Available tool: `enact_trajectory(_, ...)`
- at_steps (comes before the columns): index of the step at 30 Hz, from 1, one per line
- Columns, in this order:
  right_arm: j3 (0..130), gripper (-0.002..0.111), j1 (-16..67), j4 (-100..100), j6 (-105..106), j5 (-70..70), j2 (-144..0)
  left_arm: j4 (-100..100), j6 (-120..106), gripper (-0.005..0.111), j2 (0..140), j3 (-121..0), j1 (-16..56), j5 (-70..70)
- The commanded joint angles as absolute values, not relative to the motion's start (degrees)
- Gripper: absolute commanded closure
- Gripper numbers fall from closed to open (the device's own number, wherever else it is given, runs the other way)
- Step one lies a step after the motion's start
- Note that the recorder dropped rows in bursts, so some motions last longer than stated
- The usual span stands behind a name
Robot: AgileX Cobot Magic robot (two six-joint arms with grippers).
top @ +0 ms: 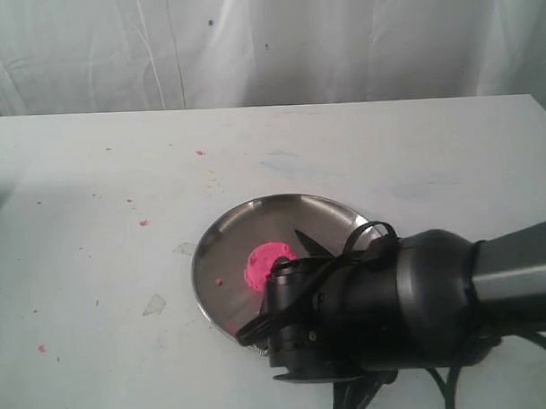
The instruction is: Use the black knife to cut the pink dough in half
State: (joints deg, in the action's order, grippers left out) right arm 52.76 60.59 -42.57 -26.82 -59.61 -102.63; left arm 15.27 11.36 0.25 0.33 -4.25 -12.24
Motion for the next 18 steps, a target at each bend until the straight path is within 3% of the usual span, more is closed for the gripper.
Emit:
enact_trajectory(1, 52.5, 0.065, 60.6, -44.2, -27.6, -60.7, -105.5, 15.2, 11.4, 0.107, 0.0, 0.0, -4.0, -12.1)
enact_trajectory(5, 52.5, 0.057, 60.6, -47.4, -29.5, -61.4, -107.6, 15.2, 11.4, 0.107, 0.0, 0.0, -4.0, -12.1)
enact_trajectory(18, 52.5, 0.058, 60.3, -52.8, -35.0, -63.4, -111.3, 15.2, 11.4, 0.107, 0.0, 0.0, -4.0, -12.1)
